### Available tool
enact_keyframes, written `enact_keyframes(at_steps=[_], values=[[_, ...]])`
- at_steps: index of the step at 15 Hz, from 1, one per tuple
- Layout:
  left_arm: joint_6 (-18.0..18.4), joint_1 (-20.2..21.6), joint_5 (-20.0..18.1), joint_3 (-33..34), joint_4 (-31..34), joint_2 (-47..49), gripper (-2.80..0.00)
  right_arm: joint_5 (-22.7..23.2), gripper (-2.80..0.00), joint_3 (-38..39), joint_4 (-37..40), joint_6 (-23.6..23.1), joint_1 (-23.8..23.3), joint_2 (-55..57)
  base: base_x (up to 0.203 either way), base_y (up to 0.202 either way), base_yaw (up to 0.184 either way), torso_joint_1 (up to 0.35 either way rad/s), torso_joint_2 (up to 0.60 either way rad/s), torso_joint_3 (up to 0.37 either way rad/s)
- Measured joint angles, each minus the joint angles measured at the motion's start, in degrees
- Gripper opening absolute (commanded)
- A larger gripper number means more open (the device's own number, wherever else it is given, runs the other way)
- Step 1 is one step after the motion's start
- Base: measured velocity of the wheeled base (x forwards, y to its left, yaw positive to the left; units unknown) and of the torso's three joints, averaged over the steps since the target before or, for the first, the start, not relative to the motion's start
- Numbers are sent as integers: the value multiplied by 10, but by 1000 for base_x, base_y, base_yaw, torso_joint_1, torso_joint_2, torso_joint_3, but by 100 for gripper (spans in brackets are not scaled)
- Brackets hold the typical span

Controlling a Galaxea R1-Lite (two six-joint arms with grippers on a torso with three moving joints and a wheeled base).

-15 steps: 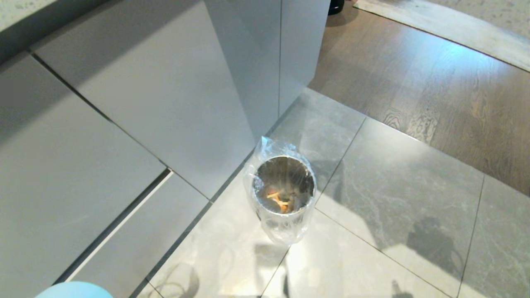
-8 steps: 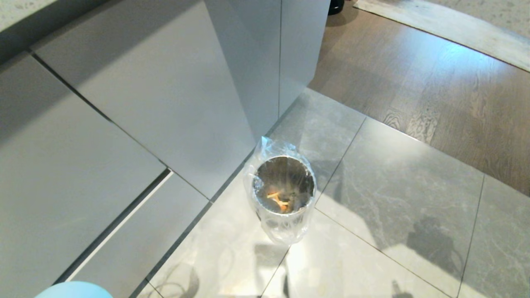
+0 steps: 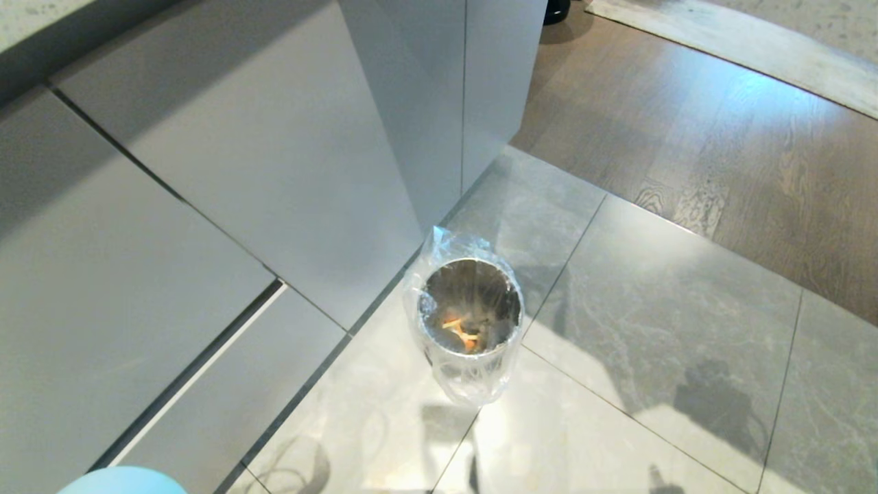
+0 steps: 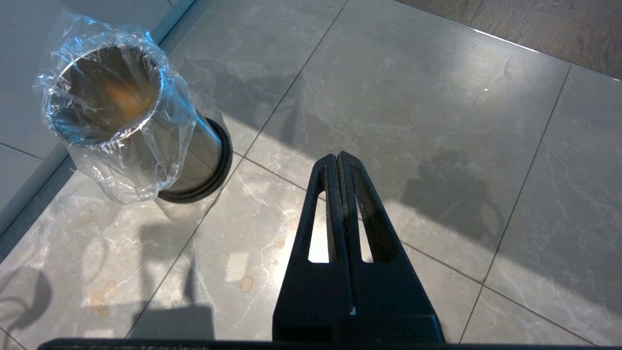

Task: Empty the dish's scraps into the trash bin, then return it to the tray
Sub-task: Put the bowl back to the table

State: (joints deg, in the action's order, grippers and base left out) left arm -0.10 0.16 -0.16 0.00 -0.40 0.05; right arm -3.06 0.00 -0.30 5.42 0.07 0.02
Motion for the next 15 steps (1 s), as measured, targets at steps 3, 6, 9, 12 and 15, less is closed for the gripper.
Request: enact_keyframes(at_steps=[3, 6, 9, 12, 15], values=[[0, 0, 0, 0, 0, 0, -280, 0, -280, 0, 0, 0, 0, 0, 0, 0, 0, 0, 0, 0], [1, 0, 0, 0, 0, 0, -280, 0, -280, 0, 0, 0, 0, 0, 0, 0, 0, 0, 0, 0], [0, 0, -3, 0, 0, 0, -280, 0, -280, 0, 0, 0, 0, 0, 0, 0, 0, 0, 0, 0], [-3, 0, -1, 0, 0, 0, -280, 0, -280, 0, 0, 0, 0, 0, 0, 0, 0, 0, 0, 0], [-3, 0, 1, 0, 0, 0, -280, 0, -280, 0, 0, 0, 0, 0, 0, 0, 0, 0, 1, 34]])
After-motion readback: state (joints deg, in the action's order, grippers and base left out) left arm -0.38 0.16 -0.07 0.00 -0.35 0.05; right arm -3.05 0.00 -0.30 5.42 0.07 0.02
